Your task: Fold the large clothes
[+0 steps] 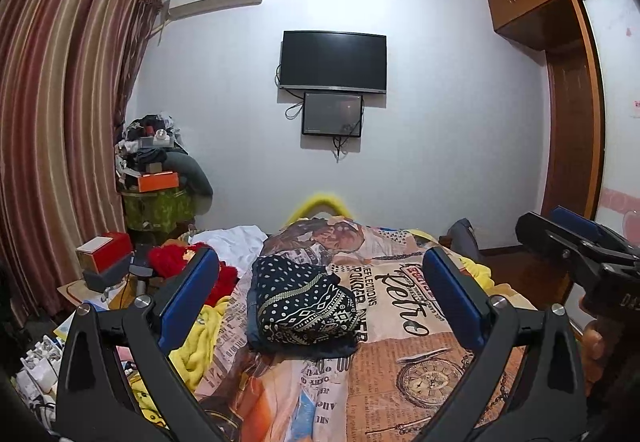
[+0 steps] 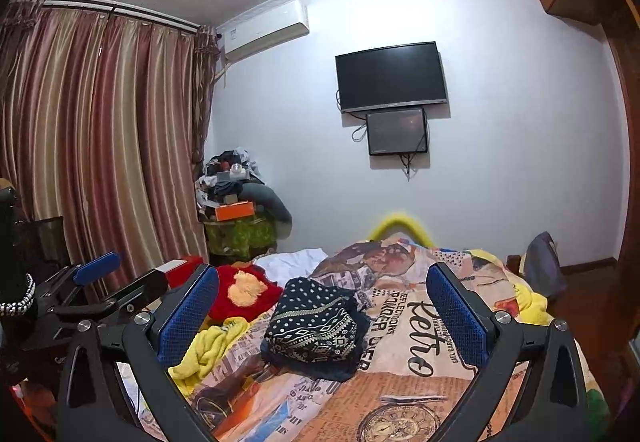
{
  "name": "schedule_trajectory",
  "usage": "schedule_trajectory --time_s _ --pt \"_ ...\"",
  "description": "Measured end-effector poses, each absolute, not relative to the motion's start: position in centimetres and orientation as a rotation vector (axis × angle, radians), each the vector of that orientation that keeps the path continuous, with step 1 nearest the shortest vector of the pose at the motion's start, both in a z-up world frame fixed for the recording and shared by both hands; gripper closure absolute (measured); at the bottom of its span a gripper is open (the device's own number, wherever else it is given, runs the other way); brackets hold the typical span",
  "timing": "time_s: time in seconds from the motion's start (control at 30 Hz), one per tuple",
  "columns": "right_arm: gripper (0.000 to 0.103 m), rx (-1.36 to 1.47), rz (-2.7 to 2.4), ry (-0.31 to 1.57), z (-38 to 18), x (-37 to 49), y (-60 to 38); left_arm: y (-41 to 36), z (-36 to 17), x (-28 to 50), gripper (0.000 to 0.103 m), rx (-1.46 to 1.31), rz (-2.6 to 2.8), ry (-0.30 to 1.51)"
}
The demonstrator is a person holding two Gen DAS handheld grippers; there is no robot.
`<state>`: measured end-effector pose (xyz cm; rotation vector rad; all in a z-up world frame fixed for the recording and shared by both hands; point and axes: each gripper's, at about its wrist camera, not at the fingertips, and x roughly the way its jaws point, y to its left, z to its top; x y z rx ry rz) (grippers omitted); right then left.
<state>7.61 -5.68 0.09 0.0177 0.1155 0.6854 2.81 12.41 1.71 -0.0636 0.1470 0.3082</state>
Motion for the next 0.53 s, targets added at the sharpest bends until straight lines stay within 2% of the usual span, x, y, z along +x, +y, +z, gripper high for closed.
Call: schedule_trajectory --time_s 0.53 --pt "0.000 0.018 0.684 0.133 -0.38 8.06 -5.03 11.99 1.45 3.07 0.000 -0.054 0.308 0.151"
